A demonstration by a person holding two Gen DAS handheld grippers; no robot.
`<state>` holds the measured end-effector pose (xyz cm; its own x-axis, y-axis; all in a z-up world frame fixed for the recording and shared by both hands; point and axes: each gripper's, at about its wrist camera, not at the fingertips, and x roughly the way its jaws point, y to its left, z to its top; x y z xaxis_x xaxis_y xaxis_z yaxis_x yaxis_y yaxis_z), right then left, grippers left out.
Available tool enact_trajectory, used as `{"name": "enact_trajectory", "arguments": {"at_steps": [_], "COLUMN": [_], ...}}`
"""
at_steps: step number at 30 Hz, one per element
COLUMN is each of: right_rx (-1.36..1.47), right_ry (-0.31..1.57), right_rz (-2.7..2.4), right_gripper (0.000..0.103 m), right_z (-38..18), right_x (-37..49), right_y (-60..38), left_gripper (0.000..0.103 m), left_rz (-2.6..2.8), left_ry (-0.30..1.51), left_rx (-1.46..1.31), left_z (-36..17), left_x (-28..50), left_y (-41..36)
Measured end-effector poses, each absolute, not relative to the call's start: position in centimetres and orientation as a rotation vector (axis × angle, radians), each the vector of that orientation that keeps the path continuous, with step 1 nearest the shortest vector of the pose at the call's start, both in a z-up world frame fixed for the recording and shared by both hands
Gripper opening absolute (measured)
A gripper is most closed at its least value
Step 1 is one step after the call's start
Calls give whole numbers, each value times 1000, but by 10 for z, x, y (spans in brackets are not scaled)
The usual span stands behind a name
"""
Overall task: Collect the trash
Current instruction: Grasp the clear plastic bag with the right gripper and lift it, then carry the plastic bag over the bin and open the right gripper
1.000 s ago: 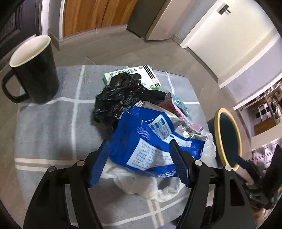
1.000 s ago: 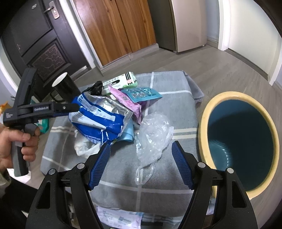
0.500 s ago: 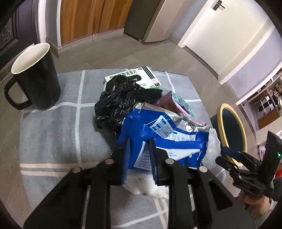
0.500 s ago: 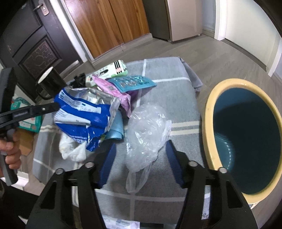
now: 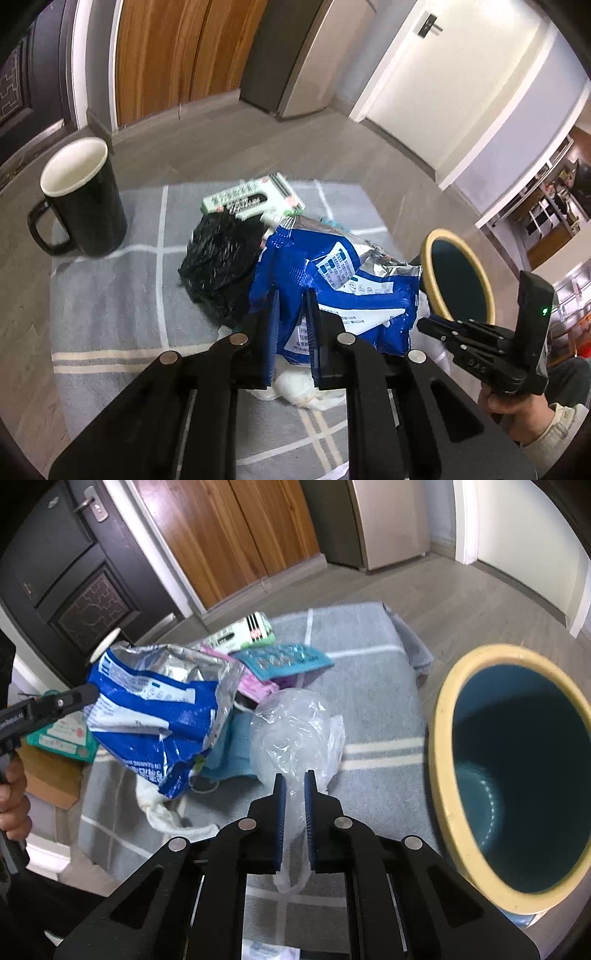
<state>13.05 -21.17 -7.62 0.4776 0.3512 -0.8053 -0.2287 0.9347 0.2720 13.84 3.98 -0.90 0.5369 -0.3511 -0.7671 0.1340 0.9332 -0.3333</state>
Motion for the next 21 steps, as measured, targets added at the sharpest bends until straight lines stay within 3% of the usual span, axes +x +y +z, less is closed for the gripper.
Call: {"name": "enact_trajectory", "arguments": {"at_steps": [13, 21], "right_rx": [228, 332], "right_ry": [864, 805], "right_rz": [311, 199], "right_gripper": [11, 11], "right_z": [-31, -21], "right_x": [122, 114], "right_y": [-252, -307], "left_gripper": [12, 12], "left_rz": [-285, -319], "left_ry": [829, 840], "left_rx": [-312, -252], "left_z": [43, 40], "left_x": [135, 144], "left_y": [35, -14]}}
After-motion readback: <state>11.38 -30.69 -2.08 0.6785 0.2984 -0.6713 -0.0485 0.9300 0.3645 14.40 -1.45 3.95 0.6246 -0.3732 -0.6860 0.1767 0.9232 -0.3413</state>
